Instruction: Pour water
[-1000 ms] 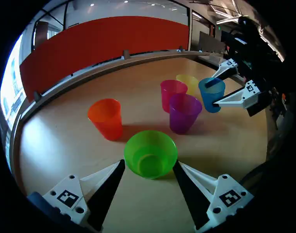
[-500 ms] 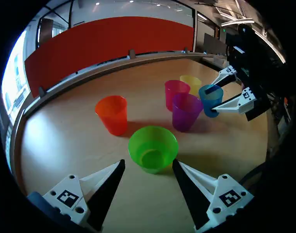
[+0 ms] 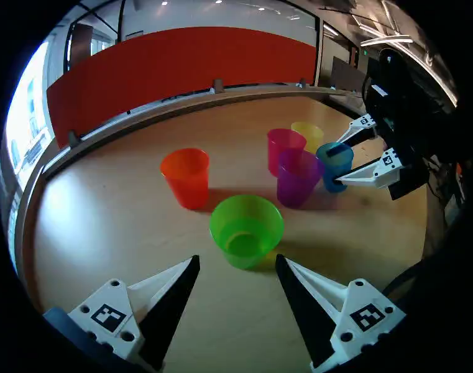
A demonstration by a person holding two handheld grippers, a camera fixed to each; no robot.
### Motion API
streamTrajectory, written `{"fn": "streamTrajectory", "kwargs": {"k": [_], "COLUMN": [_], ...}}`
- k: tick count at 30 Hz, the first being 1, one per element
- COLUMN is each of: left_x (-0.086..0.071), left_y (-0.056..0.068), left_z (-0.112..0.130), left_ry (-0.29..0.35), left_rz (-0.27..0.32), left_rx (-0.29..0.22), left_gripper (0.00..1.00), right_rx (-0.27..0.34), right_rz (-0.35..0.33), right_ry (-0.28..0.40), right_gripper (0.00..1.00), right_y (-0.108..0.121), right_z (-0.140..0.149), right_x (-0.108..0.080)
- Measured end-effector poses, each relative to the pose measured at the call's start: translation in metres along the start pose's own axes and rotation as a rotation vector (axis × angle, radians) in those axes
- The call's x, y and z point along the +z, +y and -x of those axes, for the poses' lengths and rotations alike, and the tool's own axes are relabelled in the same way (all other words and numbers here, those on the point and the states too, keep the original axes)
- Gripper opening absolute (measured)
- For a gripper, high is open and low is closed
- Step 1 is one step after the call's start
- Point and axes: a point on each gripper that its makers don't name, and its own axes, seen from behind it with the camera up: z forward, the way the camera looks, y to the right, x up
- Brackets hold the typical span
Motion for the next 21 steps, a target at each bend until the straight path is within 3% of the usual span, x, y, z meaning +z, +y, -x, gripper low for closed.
{"fn": "streamTrajectory", "kwargs": {"k": [21], "left_x": [-0.007], "left_y": [-0.005], "left_z": [0.001], "left_ry": [0.002], "left_rz": [-0.02], "left_rx": [0.003], "left_gripper": [0.9], "right_rx": [-0.039], "right_rz": [0.011], "right_ry": [-0.052], "right_gripper": [0.91], "right_y": [0.005], "right_z": [0.015], "right_x": [-0.017]}}
